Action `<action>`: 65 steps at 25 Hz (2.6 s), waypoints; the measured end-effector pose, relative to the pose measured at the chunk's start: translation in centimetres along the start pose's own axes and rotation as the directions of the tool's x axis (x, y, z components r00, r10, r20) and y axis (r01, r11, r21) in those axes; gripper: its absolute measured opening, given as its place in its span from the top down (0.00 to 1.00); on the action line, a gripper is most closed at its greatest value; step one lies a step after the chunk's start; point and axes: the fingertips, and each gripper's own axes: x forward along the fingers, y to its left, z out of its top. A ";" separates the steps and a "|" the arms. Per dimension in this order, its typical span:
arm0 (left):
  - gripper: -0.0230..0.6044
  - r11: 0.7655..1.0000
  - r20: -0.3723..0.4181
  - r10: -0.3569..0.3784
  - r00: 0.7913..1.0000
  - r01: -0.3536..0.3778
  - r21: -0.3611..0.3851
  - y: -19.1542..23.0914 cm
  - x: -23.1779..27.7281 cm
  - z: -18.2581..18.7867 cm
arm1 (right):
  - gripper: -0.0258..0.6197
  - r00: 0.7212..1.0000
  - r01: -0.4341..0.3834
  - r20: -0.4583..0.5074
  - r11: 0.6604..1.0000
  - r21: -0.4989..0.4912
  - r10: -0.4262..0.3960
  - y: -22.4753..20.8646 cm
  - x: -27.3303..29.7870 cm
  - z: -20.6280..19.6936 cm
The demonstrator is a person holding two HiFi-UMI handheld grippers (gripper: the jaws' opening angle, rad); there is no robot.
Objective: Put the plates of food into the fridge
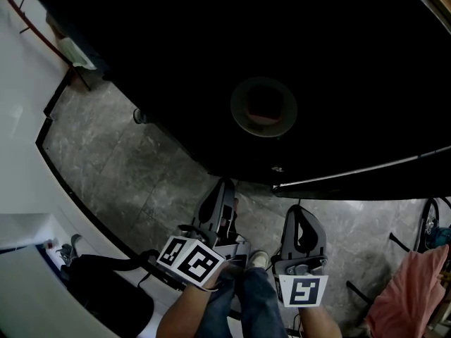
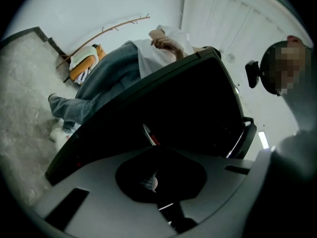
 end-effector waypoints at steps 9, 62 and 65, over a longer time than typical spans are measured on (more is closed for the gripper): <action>0.95 0.951 -0.005 0.017 1.000 -0.015 0.309 -1.1 -0.6 0.4 | 0.94 1.000 -0.013 0.004 1.000 -0.005 0.013 0.4 0.7 0.3; 0.95 0.570 0.101 0.092 0.991 -0.136 0.810 -0.8 -3.4 2.5 | 0.94 0.999 -0.039 -0.033 0.996 -0.081 0.036 3.0 11.6 -0.8; 0.95 0.584 0.096 0.104 0.990 -0.138 0.800 -0.4 -3.4 2.5 | 0.94 0.998 -0.025 -0.053 0.997 -0.074 0.021 2.5 12.3 -1.0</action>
